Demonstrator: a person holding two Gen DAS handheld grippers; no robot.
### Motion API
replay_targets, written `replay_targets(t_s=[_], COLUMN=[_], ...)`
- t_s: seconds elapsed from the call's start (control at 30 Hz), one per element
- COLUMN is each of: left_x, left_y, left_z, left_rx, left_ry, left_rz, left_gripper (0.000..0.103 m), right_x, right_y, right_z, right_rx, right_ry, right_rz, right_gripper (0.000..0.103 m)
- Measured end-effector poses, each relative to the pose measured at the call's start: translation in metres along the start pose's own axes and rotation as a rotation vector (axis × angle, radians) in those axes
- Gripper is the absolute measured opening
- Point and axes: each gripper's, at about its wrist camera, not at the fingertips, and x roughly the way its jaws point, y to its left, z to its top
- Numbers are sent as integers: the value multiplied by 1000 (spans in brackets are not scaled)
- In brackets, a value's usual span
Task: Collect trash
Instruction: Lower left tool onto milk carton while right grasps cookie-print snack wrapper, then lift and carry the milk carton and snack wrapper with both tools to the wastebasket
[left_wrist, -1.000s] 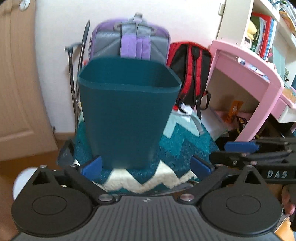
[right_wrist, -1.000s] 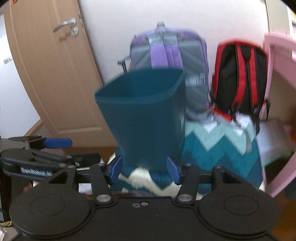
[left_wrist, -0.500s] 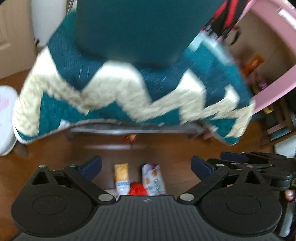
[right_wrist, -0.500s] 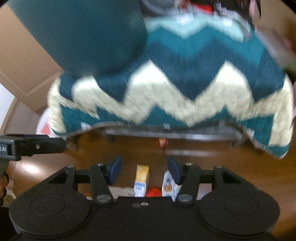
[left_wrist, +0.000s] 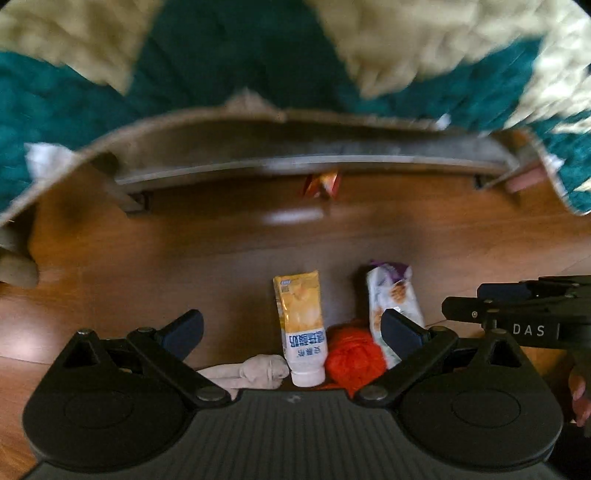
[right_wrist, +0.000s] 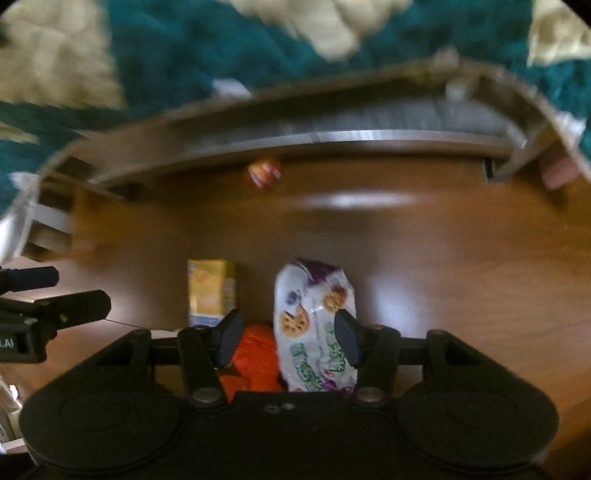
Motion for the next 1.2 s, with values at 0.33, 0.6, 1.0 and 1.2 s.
replay_targets(t_s=[0.33, 0.6, 1.0, 1.2], left_x=[104, 141, 163, 153], left_y=[-3, -5, 0, 5], left_z=[1, 1, -6, -8], left_rx=[37, 35, -5, -28], left_ry=[115, 142, 186, 168], left_rz=[35, 16, 2, -4], left_gripper=[102, 96, 46, 45], right_x=[90, 119, 125, 112], right_y=[-23, -35, -15, -15], right_z=[6, 11, -3, -7], right_rx=[-3, -36, -139, -193], right_ry=[64, 66, -5, -28], right_rz=[-57, -84, -213, -200], right_gripper=[54, 51, 5, 0])
